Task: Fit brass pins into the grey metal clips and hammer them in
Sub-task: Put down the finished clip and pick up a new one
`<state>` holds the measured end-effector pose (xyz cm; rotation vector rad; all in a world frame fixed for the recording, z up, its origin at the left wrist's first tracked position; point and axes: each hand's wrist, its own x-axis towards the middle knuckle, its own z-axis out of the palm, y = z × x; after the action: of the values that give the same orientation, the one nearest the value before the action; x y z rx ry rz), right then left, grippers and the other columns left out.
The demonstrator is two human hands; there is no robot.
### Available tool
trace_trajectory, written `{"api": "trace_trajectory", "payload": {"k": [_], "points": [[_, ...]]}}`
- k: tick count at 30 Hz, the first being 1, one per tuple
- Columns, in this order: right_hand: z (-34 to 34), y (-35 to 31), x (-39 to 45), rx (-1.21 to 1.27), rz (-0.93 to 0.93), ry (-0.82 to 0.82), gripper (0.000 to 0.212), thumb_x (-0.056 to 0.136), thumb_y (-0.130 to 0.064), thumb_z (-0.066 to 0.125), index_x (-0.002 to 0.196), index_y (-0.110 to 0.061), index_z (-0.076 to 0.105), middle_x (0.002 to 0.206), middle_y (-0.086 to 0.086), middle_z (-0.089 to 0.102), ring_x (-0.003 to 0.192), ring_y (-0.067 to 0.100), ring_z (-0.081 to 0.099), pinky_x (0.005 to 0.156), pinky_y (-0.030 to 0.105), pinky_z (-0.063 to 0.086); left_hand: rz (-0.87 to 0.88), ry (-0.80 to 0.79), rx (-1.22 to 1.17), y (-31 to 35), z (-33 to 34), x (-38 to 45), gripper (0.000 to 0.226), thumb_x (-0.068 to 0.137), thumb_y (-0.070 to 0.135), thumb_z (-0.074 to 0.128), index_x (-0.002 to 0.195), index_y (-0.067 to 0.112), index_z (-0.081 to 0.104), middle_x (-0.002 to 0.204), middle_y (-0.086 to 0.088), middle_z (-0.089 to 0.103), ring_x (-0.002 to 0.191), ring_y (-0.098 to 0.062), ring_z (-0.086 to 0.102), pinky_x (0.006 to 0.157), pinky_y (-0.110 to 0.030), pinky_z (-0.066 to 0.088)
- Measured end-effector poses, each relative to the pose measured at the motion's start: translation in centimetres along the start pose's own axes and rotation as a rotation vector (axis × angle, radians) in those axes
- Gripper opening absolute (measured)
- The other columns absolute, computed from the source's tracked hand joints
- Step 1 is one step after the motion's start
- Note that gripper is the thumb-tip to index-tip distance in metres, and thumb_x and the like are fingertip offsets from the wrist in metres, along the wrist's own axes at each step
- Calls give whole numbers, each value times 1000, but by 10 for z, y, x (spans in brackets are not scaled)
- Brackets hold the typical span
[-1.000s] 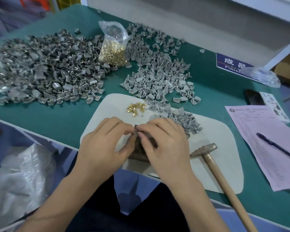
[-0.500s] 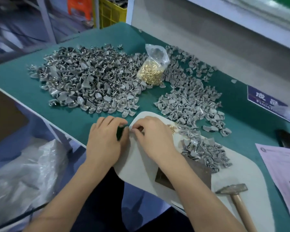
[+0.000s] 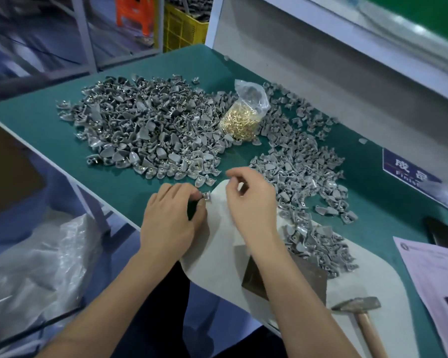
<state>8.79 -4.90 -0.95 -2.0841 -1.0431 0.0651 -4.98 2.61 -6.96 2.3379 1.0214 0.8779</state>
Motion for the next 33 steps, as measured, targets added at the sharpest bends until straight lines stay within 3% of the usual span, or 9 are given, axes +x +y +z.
{"api": "trace_trajectory", "payload": {"k": [5, 8, 10, 13, 17, 20, 23, 30, 33], "points": [[-42, 28, -16, 60, 178, 93, 21, 94, -16, 60, 100, -30, 75, 88, -19, 72, 70, 4, 63, 70, 31, 56, 61, -47, -44, 14, -4, 0, 5, 89, 25, 67, 90, 29, 64, 90, 13, 61, 91, -19, 51, 77, -37, 43], [-58, 44, -31, 120, 269, 143, 22, 94, -13, 61, 96, -30, 75, 86, -17, 72, 72, 2, 64, 69, 28, 52, 96, -166, -116, 37, 6, 6, 5, 91, 31, 63, 91, 37, 62, 90, 19, 59, 89, -6, 51, 70, -29, 45], [-64, 52, -41, 154, 313, 189, 23, 95, -12, 60, 97, -29, 75, 86, -13, 74, 60, 3, 58, 60, 24, 44, 103, -268, -123, 51, 16, 12, 7, 92, 38, 61, 98, 40, 62, 94, 20, 58, 88, -2, 53, 68, -26, 45], [-67, 58, -50, 189, 343, 267, 24, 95, -11, 59, 98, -29, 75, 83, -8, 74, 51, 3, 49, 55, 21, 37, 122, -369, -46, 64, 31, 17, 25, 91, 45, 65, 115, 39, 59, 100, 18, 58, 95, -6, 56, 72, -27, 46], [-68, 57, -50, 212, 368, 274, 22, 96, -14, 57, 100, -27, 75, 82, -7, 73, 54, 2, 49, 56, 18, 35, 113, -367, 38, 69, 39, 25, 35, 91, 43, 68, 124, 34, 60, 111, 11, 58, 104, -13, 61, 76, -33, 50], [-68, 57, -51, 202, 367, 281, 21, 95, -14, 58, 101, -25, 75, 84, -10, 73, 56, 2, 54, 54, 13, 35, 103, -382, 114, 75, 41, 34, 20, 93, 42, 66, 112, 37, 68, 106, 10, 59, 100, -16, 64, 76, -36, 54], [-68, 58, -50, 240, 375, 288, 21, 96, -13, 58, 100, -24, 75, 83, -9, 73, 54, 2, 53, 54, 13, 35, 113, -368, 140, 80, 44, 39, 11, 94, 42, 65, 92, 34, 72, 93, 9, 59, 91, -14, 63, 66, -30, 48], [-69, 60, -48, 287, 415, 342, 21, 98, -14, 58, 101, -26, 75, 88, -13, 73, 72, 3, 63, 68, 20, 48, 185, -254, 101, 75, 46, 27, 7, 94, 42, 65, 94, 36, 69, 89, 13, 59, 88, -14, 61, 58, -28, 39], [-69, 60, -48, 348, 437, 430, 22, 100, -16, 56, 100, -30, 73, 88, -13, 72, 77, 10, 66, 74, 38, 59, 199, -272, 99, 78, 44, 30, 7, 92, 44, 67, 91, 38, 71, 86, 15, 58, 86, -11, 60, 56, -26, 38]]}}
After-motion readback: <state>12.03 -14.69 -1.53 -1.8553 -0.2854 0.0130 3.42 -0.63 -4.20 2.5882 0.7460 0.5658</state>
